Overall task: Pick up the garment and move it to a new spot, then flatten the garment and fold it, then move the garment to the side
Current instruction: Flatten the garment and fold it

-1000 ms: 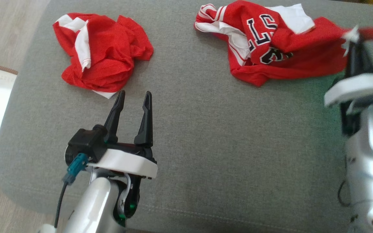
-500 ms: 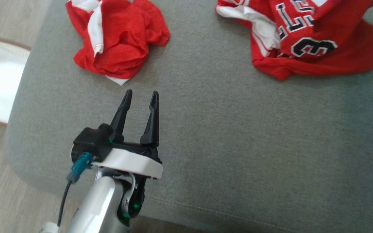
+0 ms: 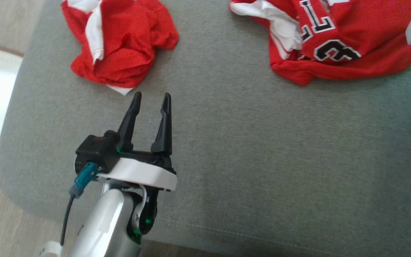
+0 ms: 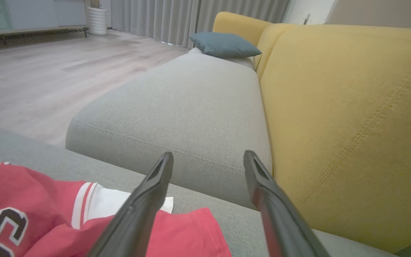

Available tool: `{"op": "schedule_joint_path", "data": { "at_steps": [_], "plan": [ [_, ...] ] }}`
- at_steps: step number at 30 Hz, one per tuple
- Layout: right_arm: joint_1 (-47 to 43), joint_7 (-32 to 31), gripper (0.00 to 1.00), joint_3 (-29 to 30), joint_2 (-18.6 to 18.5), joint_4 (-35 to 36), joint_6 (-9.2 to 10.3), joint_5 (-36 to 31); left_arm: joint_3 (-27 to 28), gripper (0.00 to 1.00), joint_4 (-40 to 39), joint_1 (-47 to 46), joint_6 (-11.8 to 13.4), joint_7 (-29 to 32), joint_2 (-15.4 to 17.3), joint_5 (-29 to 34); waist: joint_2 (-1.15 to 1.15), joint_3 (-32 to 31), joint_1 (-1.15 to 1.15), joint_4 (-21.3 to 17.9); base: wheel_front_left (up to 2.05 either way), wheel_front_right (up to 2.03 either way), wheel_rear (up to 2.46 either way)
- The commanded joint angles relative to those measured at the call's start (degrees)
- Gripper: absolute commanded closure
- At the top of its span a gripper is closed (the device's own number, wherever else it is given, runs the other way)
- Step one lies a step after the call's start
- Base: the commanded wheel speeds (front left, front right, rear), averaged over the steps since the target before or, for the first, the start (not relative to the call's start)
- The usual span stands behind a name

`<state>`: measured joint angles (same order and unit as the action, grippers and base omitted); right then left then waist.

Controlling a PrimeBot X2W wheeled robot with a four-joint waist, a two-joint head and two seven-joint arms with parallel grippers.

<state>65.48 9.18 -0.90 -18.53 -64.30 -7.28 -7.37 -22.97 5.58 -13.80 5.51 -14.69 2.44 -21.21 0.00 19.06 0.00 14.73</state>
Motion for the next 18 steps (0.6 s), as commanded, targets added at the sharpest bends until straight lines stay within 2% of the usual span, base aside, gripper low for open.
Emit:
{"op": "schedule_joint_path", "data": {
  "at_steps": [1, 6, 11, 14, 15, 18],
  "plan": [
    [1.8, 1.1, 0.0, -0.8, 0.8, 1.4, -0.21, 0.7, 2.4, 0.0, -1.8, -1.8, -0.1, -0.3, 0.4, 0.6, 0.0, -1.2, 0.0, -1.4, 0.0, 0.0, 0.0],
    [-0.7, 4.4, 0.0, -2.2, 2.7, 0.7, -0.21, 4.1, 4.1, 0.0, -1.7, -1.4, -0.5, -0.3, 0.4, 1.7, 0.0, -4.2, 0.0, -5.2, 0.0, 0.0, 0.0],
    [-6.0, 5.6, 0.0, -4.0, 4.8, 3.7, -0.21, 8.1, 5.6, 0.0, -1.7, -0.5, -0.9, -0.3, 0.4, 2.4, 0.0, -7.6, 0.0, -8.5, 0.0, 0.0, 0.0],
    [-10.6, 5.8, 0.0, -3.8, 5.6, 8.3, -0.21, 11.2, 6.5, 0.0, -2.0, 0.2, -1.0, -0.3, 0.4, 2.6, 0.0, -9.5, 0.0, -10.1, 0.0, 0.0, 0.0],
    [-14.8, 5.8, 0.0, -4.2, 6.0, 12.8, -0.21, 12.1, 6.9, 0.0, -2.4, 0.8, -0.9, -0.3, 0.4, 2.7, 0.0, -10.3, 0.0, -11.1, 0.0, 0.0, 0.0],
    [-21.5, 5.8, 0.0, -4.2, 6.7, 19.8, -0.21, 13.2, 7.2, 0.0, -2.8, 1.7, -0.8, -0.3, 0.4, 2.8, 0.0, -11.5, 0.0, -12.1, 0.0, 0.0, 0.0]
  ]
}}
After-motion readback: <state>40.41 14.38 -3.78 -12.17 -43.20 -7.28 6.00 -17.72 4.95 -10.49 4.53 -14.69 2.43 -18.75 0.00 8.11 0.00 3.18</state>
